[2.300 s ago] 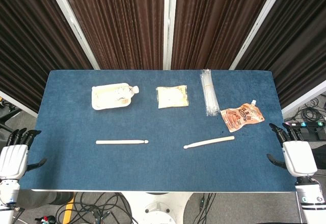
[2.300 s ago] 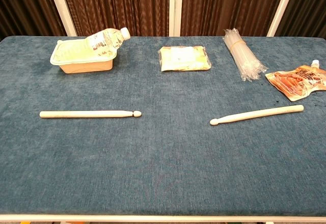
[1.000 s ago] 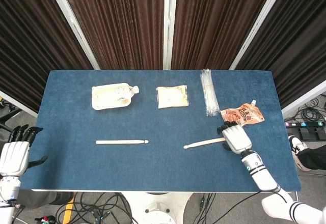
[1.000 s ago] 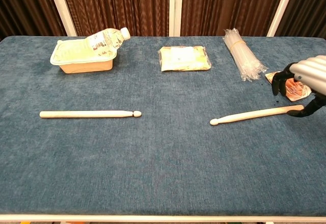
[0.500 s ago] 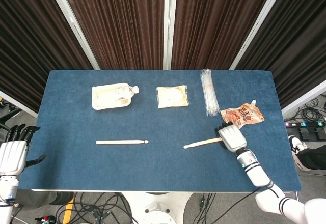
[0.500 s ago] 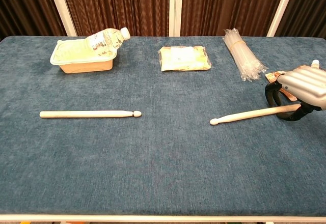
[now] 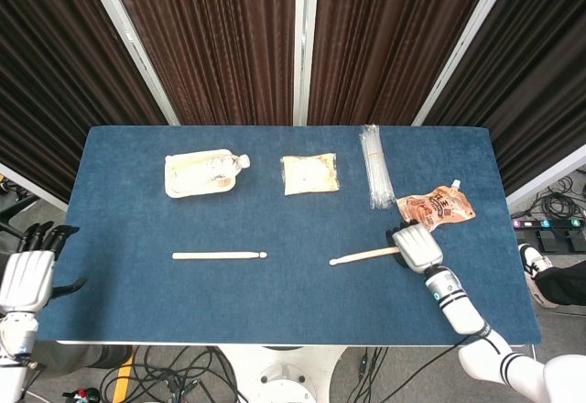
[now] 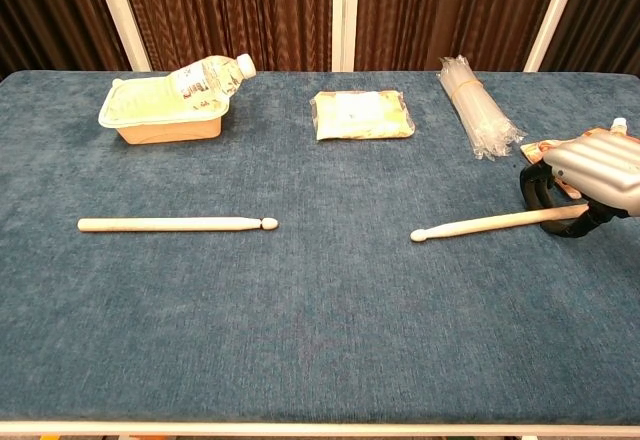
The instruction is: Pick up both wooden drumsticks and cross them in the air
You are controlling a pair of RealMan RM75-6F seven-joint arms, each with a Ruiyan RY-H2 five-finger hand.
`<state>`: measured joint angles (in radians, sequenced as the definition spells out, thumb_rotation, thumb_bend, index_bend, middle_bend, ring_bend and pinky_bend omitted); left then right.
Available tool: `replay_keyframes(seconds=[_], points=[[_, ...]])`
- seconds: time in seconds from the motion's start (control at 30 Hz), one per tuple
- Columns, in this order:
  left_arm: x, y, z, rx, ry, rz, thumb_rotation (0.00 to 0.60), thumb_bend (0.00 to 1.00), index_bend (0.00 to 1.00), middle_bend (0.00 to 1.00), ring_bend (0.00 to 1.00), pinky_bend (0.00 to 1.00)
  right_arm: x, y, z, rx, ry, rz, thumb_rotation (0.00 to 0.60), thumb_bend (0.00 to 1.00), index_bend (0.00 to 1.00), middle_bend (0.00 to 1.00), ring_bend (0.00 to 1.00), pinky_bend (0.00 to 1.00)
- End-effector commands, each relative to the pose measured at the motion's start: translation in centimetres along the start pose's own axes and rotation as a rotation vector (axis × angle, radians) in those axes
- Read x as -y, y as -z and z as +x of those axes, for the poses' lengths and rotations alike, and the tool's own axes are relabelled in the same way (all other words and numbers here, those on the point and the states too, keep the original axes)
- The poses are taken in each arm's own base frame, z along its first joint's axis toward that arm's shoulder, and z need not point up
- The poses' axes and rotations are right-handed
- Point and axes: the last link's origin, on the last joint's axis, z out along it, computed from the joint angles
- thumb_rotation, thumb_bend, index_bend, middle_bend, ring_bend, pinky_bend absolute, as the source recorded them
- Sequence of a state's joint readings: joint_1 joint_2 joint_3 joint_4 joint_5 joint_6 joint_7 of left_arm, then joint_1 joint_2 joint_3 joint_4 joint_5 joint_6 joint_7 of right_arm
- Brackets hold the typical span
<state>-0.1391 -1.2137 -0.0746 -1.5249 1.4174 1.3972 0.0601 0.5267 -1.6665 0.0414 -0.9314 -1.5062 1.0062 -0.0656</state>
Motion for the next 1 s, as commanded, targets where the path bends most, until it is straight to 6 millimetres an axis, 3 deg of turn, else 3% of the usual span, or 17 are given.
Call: replay_keyframes(seconds=[0.03,0.2,0.33,0.47,0.63,0.77,1.0], points=[[-1.1,-1.9,0.0,0.019,-0.013,-0.062,0.600,0.11,0.22,0.18,0.09,0.10,-0.2,0.0,0.7,-0.015,-0.041,-0.002,0.600,0.63,0.62,0.61,0.42,0.44],[-3.5,-5.1,0.3,0.052,-0.002,-0.152,0.600,0.24,0.24,0.20,0.16,0.17,-1.0,0.7,3.3,-0.078,-0.120,-0.008,0.600,0.77,0.63,0.62,0.44,0.46],[-6.3,-7.4,-0.1,0.074,0.010,-0.232,0.600,0.33,0.31,0.28,0.28,0.26,-2.1,1.6,6.3,-0.137,-0.188,-0.026,0.600,0.84,0.63,0.62,0.45,0.47],[-9.1,-9.2,-1.7,0.130,0.026,-0.271,0.600,0.37,0.36,0.36,0.40,0.38,-3.2,2.5,9.6,-0.164,-0.224,-0.043,0.600,0.88,0.63,0.61,0.45,0.49],[-12.7,-10.3,-4.2,0.195,0.025,-0.298,0.600,0.35,0.41,0.44,0.51,0.55,-4.1,3.8,13.4,-0.196,-0.228,-0.068,0.600,0.88,0.63,0.60,0.45,0.48],[-14.6,-9.8,-6.4,0.255,0.006,-0.288,0.600,0.28,0.42,0.46,0.57,0.63,-4.7,4.7,14.6,-0.204,-0.224,-0.097,0.600,0.88,0.63,0.60,0.45,0.48],[-15.7,-8.9,-9.1,0.306,-0.059,-0.252,0.600,0.23,0.42,0.46,0.59,0.64,-4.9,5.0,13.8,-0.174,-0.249,-0.114,0.600,0.88,0.63,0.60,0.45,0.48]])
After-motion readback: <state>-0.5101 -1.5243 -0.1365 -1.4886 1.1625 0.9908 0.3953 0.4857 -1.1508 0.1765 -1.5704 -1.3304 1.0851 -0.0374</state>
